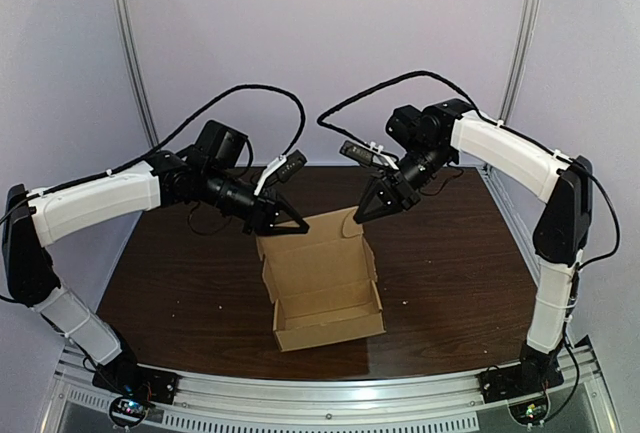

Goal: Fold the paper box

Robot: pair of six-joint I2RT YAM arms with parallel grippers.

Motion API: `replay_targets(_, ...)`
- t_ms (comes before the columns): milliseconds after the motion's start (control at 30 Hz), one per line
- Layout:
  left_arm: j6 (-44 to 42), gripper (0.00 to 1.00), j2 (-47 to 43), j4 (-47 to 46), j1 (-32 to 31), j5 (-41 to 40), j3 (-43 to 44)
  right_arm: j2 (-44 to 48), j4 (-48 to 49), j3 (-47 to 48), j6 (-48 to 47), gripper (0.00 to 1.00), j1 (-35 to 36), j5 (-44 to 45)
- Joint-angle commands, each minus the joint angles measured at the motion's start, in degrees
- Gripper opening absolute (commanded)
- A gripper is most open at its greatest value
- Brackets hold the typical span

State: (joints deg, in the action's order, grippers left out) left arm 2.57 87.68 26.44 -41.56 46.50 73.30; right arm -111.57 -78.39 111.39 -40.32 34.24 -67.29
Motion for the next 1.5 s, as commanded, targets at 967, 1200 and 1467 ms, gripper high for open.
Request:
replay_targets(967,-0.26,0.08,2.41,-7.20,-0.93,2.23,0.08,0.81,-5.12,5.54,4.10,0.00,2.68,2.49)
replay_targets(1200,2.90,0.00,0.68,-12.37,-0.87,1.49,-1.57,0.08,-1.06,4.22,9.62,0.17,2.75,3.03)
replay_targets(1467,5.37,0.00,0.39,-15.69,-0.80,2.21,-2.52,-0.53,-1.09,3.48,9.17,0.21,2.76,2.77)
